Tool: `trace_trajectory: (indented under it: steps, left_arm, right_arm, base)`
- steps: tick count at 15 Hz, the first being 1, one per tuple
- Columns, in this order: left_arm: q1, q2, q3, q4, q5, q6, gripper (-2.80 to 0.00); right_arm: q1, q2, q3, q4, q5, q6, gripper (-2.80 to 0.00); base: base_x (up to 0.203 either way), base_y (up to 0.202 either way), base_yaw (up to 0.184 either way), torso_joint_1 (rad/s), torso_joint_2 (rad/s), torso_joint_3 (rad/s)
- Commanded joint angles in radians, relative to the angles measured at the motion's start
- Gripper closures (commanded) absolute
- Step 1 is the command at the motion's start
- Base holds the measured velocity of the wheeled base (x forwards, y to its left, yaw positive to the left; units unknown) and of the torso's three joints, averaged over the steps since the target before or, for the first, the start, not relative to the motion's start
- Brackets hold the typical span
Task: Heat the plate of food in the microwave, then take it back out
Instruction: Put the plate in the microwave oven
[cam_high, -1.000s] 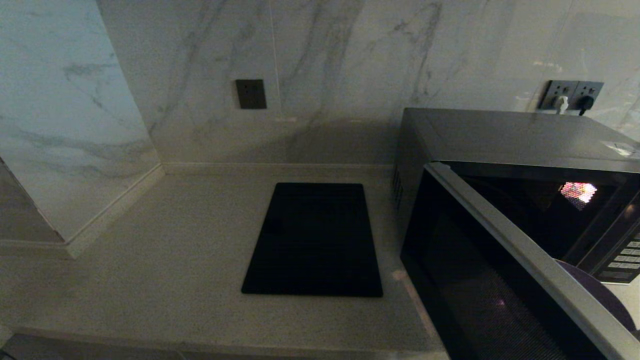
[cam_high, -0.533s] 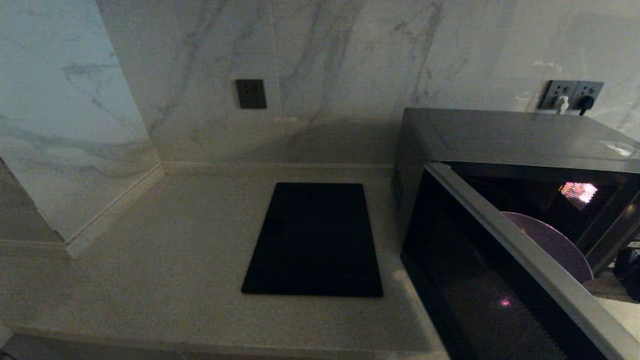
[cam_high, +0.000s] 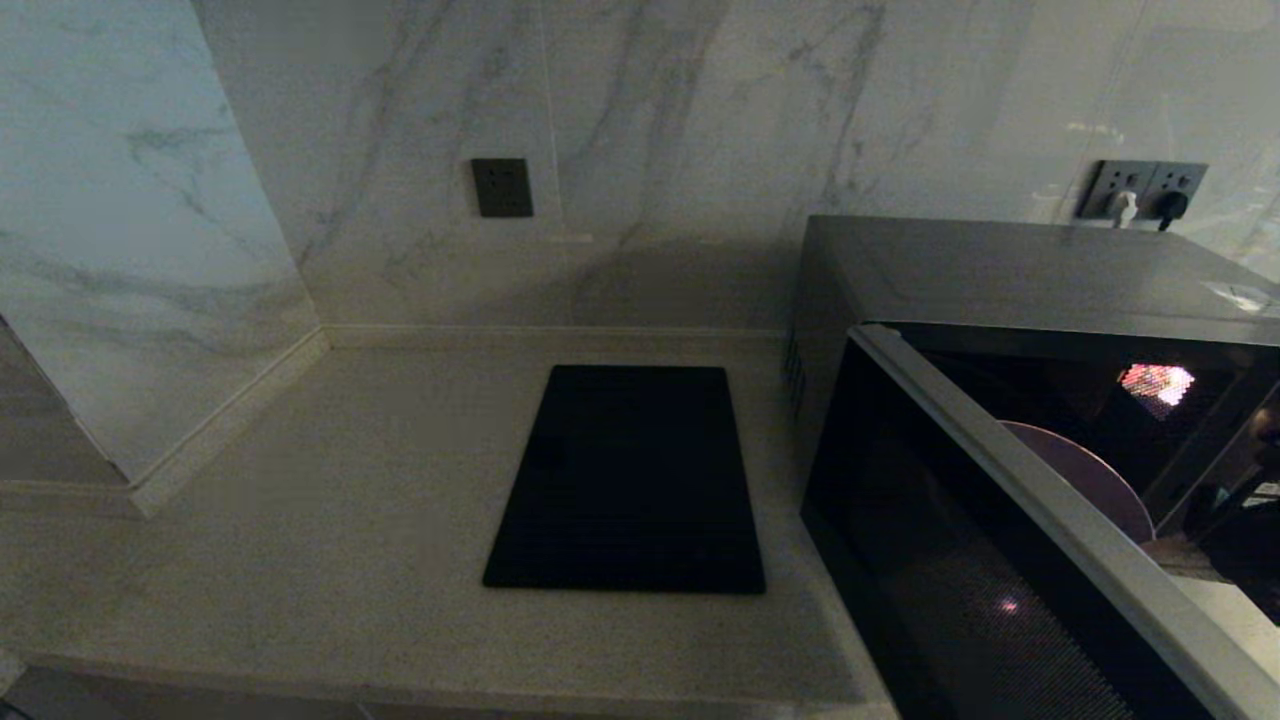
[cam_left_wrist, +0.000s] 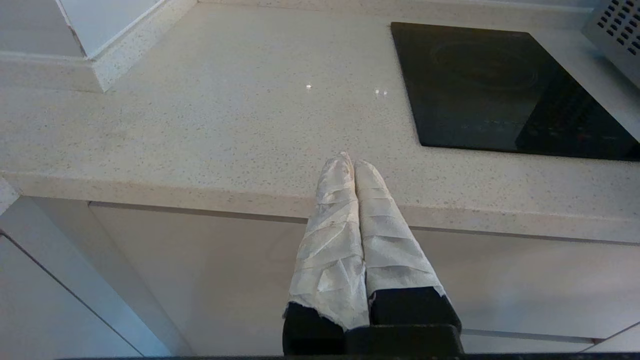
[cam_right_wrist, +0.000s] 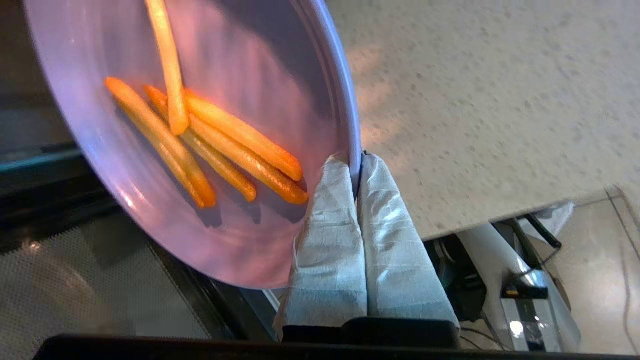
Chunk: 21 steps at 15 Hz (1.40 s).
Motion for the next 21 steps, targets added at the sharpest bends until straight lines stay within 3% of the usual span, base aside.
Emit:
trace_trajectory:
  steps: [1,21]
  left_arm:
    - [0.000,0.001,0.000,0.000,0.000,-0.001,0.00]
    - [0.000,0.001,0.000,0.000,0.000,-0.001,0.00]
  right_arm:
    - [0.031,0.018,-0.016,-0.006,-0.016,0.023,0.00]
    - [0.063,0.041,-0.068,-0.007,-0.020,0.049,0.00]
  base:
    - [0.000,0.000,0.000,0.000,0.00,0.000]
    - [0.000,0.000,0.000,0.000,0.00,0.000]
